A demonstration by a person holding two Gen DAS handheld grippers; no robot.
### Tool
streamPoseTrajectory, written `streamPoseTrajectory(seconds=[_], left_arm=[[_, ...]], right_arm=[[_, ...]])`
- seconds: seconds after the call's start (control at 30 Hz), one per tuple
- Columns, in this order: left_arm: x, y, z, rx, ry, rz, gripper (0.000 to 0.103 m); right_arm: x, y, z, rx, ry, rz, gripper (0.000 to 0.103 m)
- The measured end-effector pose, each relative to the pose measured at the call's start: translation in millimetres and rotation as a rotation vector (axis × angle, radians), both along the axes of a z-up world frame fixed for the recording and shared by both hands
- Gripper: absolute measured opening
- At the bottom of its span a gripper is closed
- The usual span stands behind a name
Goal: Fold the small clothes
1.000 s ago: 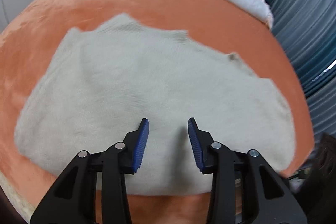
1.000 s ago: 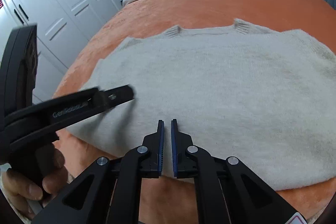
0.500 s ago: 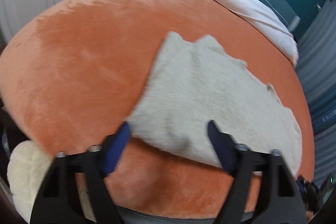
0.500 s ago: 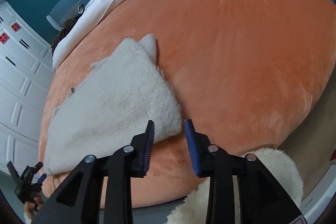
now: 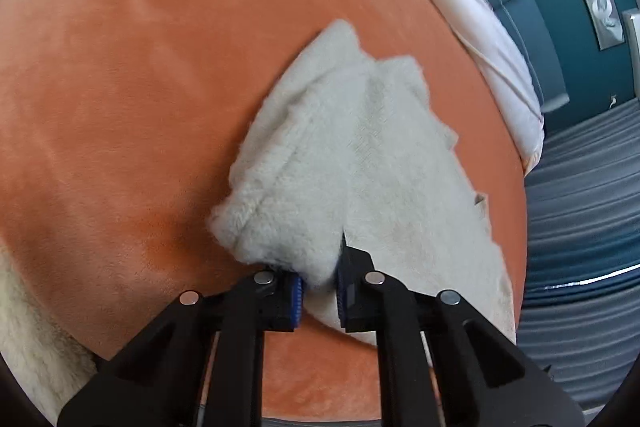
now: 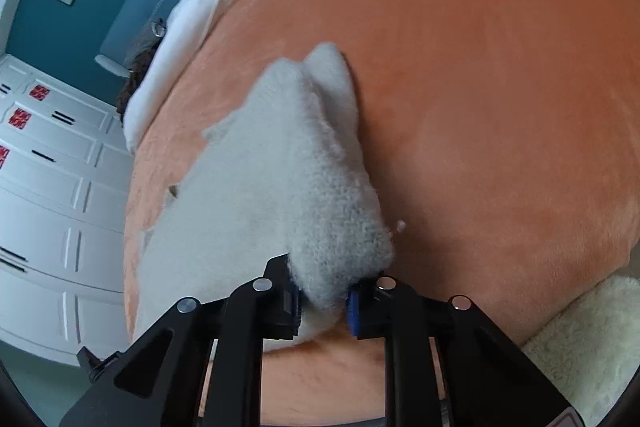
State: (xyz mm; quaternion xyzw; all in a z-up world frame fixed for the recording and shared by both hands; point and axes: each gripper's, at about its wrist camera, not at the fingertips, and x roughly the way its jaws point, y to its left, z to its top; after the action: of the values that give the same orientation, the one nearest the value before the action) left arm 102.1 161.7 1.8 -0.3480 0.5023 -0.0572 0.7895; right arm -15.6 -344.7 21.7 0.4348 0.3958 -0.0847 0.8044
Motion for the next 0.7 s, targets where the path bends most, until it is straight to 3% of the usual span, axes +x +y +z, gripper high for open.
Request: streamPoseTrajectory(seconds=[0.1, 0.17, 0.23, 0.33, 0.4, 0.57, 0.6, 0.63, 0.7], left_arm=[[-16, 7, 39, 0.002, -0.057, -0.043, 0.008], [-33, 14, 50, 0.048, -0.057, -0.070, 0.008], [-48, 21, 38, 0.104, -0.020, -0.097, 0.008], [-62, 27, -16, 0.128, 0.115, -0.096, 0.009], [-69, 23, -28, 0.146, 0.110, -0.095, 0.011], [-72, 18, 20, 0.281, 0.009, -0.140, 0.035], [-72, 20, 34, 0.306, -0.026, -0.135, 0.044], [-72, 23, 47, 0.339, -0.062, -0.110, 0.059], [-66, 26, 70, 0.378, -0.147, -0.078, 0.070]], right_arm=[[-15, 1, 44, -0.029, -0.085, 0.038, 0.010], [-34, 1, 57, -0.074, -0.072, 0.058, 0.010], [-49, 1, 39, -0.121, 0.022, 0.082, 0.009], [-58, 8, -21, -0.156, 0.238, 0.122, 0.009], [-62, 14, -35, -0.139, 0.258, 0.145, 0.012], [-70, 3, 8, -0.224, 0.226, 0.139, 0.034], [-75, -2, 20, -0.279, 0.219, 0.109, 0.037], [-77, -7, 29, -0.326, 0.214, 0.083, 0.040], [-78, -17, 49, -0.388, 0.170, 0.044, 0.047]])
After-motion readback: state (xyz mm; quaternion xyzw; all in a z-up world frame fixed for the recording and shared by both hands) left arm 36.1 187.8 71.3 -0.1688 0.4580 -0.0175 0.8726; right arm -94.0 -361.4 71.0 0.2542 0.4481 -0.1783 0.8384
